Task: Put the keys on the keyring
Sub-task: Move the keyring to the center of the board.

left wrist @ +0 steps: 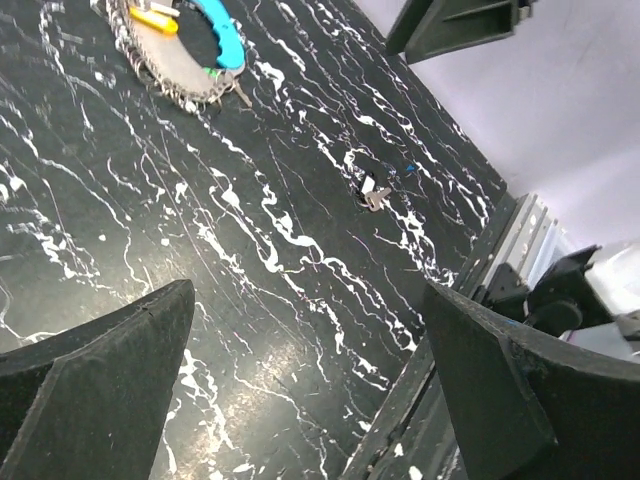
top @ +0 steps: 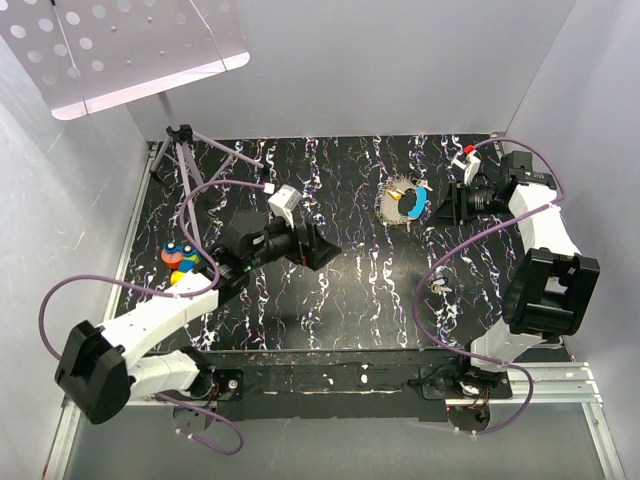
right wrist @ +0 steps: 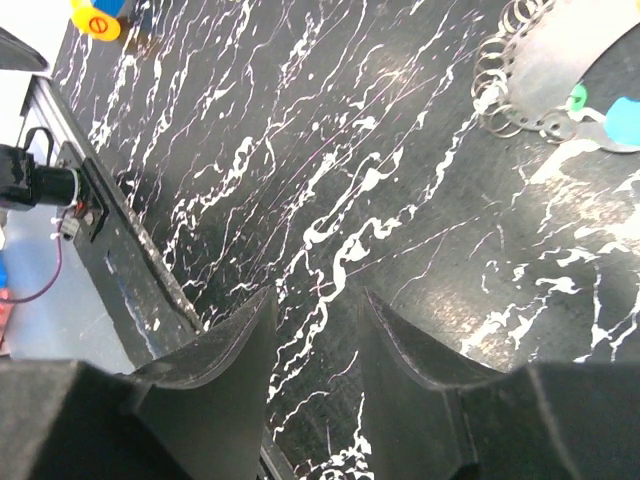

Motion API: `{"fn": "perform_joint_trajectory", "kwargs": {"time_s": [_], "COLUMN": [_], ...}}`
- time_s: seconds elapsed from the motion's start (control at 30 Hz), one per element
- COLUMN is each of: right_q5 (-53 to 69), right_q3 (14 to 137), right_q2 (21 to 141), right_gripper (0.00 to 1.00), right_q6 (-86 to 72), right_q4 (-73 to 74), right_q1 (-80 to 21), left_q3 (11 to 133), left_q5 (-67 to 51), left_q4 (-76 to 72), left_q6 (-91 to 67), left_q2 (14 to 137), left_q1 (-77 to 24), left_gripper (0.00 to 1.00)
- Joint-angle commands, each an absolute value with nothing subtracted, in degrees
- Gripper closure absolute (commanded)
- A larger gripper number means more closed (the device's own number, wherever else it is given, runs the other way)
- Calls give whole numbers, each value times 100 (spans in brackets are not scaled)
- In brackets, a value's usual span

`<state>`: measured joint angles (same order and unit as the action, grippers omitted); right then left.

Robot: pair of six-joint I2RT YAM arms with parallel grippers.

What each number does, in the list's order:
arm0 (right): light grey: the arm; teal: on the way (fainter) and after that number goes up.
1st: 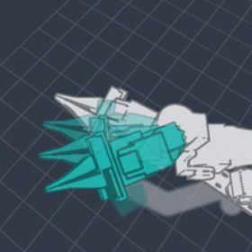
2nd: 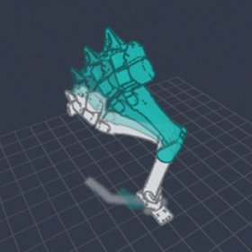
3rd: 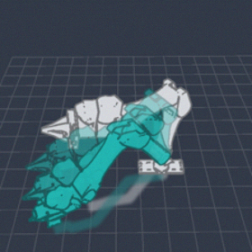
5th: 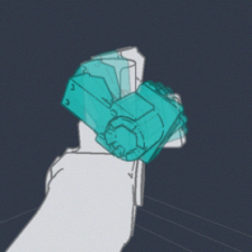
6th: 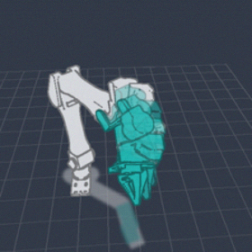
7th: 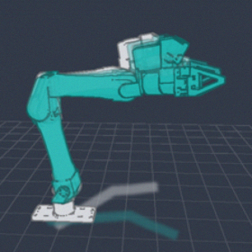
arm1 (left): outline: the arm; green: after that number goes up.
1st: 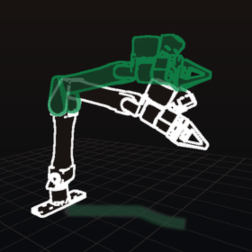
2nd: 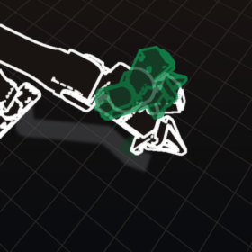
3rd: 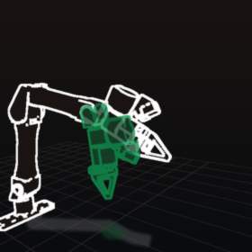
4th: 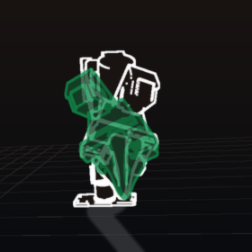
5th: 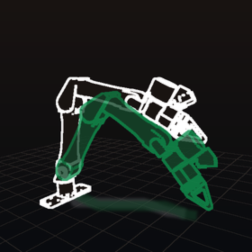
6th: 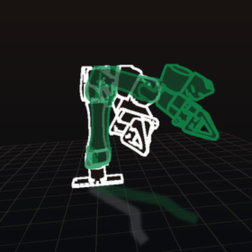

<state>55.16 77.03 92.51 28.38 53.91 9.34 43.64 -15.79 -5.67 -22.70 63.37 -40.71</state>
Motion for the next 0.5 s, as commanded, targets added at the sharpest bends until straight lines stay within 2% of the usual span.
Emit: {"fn": "perform_joint_trajectory", "kwargs": {"time_s": [0.0, 0.17, 0.47], "right_q5": [5616, 5924, 6222], "right_q3": [7778, 7708, 7532], "right_q2": [9026, 9062, 9070], "right_gripper": [54, 53, 53], "right_q6": [2365, 2092, 2136], "right_q4": [4642, 4430, 4412], "right_q1": [1028, 1028, 1116], "left_q3": [4526, 5192, 6809], "left_q5": [-2170, -2513, -2724], "left_q4": [-1176, -1065, -581], "left_q6": [-3391, -3919, -3850], "left_q2": [6932, 8101, 10184], "left_q1": [-3692, -3533, -3524], "left_gripper": [2, 2, 2]}}
